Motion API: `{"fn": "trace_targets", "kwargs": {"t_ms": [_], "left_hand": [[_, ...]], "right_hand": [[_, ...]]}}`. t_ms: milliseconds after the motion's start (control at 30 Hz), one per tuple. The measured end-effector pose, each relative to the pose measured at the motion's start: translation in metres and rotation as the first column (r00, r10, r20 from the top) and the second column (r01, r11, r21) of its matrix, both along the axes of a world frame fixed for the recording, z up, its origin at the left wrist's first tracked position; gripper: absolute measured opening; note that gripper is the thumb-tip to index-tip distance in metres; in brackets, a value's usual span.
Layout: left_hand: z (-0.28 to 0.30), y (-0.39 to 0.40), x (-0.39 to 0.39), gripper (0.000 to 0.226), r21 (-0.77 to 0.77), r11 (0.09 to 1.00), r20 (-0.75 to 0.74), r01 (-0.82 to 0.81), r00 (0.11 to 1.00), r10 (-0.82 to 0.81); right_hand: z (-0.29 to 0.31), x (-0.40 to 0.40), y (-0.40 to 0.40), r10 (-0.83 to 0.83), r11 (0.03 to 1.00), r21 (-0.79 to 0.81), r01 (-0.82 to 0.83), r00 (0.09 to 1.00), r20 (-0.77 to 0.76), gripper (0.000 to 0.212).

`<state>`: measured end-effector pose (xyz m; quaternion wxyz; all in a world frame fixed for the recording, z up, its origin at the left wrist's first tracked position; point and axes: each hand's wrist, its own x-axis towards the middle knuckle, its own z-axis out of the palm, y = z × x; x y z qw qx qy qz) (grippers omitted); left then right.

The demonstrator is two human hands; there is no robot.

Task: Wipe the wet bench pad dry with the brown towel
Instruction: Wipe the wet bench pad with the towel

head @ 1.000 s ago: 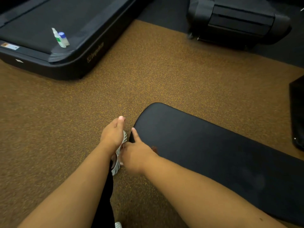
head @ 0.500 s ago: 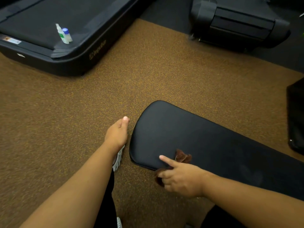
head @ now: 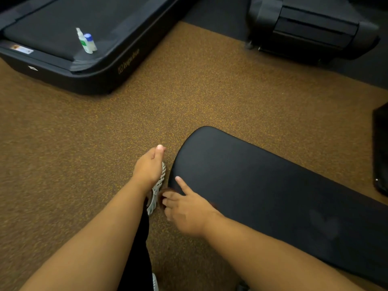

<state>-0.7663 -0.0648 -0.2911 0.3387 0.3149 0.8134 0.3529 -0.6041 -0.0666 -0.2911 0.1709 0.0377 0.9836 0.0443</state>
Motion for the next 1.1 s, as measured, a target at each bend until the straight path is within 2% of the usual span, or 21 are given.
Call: {"fn": "trace_targets", "kwargs": {"t_ms": [167, 333, 400, 467, 567, 667, 700, 733, 867, 1033, 1100], "left_hand": [[0.0, -0.002, 0.007, 0.053, 0.005, 1.0, 0.001, 0.011, 1.0, -0.011], [0.01, 0.001, 0.023, 0.044, 0.028, 0.998, -0.034, 0.053, 0.998, -0.052], [0.014, 0.003, 0.028, 0.043, 0.037, 0.997, -0.017, 0.069, 0.998, -0.068], [0.016, 0.005, 0.031, 0.039, 0.056, 0.995, -0.004, 0.082, 0.997, -0.082], [0.02, 0.008, 0.036, 0.037, 0.086, 0.99, -0.023, 0.111, 0.994, -0.11], [0.021, 0.01, 0.039, 0.037, 0.095, 0.987, -0.065, 0.132, 0.99, -0.127], [0.022, 0.01, 0.039, 0.036, 0.101, 0.985, -0.086, 0.138, 0.988, -0.129], [0.022, 0.01, 0.039, 0.035, 0.109, 0.984, -0.114, 0.144, 0.985, -0.132], [0.023, 0.007, 0.039, 0.032, 0.127, 0.978, -0.183, 0.166, 0.973, -0.142], [0.022, 0.008, 0.054, 0.033, 0.096, 0.954, -0.298, 0.284, 0.923, -0.245], [0.022, 0.013, 0.066, 0.034, 0.084, 0.934, -0.323, 0.348, 0.896, -0.305]], "right_hand": [[-0.001, 0.059, 0.013, 0.102, 0.99, -0.092, -0.106, 0.993, -0.055, 0.034], [0.01, 0.123, 0.023, 0.102, 0.989, -0.111, -0.101, 0.995, -0.001, 0.041], [0.014, 0.15, 0.03, 0.091, 0.988, -0.125, -0.088, 0.995, 0.025, 0.038], [0.022, 0.167, 0.035, 0.018, 0.976, -0.216, -0.011, 0.999, 0.029, 0.032], [0.043, 0.161, 0.043, -0.281, 0.911, -0.338, 0.236, 0.955, -0.09, 0.024], [0.048, 0.119, 0.044, -0.517, 0.853, -0.314, 0.417, 0.758, -0.397, 0.025], [0.045, 0.098, 0.042, -0.567, 0.823, -0.325, 0.465, 0.699, -0.436, 0.027], [0.039, 0.075, 0.036, -0.591, 0.807, -0.331, 0.49, 0.675, -0.442, 0.03], [0.005, 0.019, 0.008, -0.639, 0.728, -0.463, 0.506, 0.745, -0.19, 0.043], [-0.008, 0.053, 0.006, -0.6, 0.79, -0.364, 0.494, 0.746, -0.289, 0.04], [-0.008, 0.079, -0.001, -0.647, 0.759, -0.352, 0.547, 0.696, -0.313, 0.04]]}}
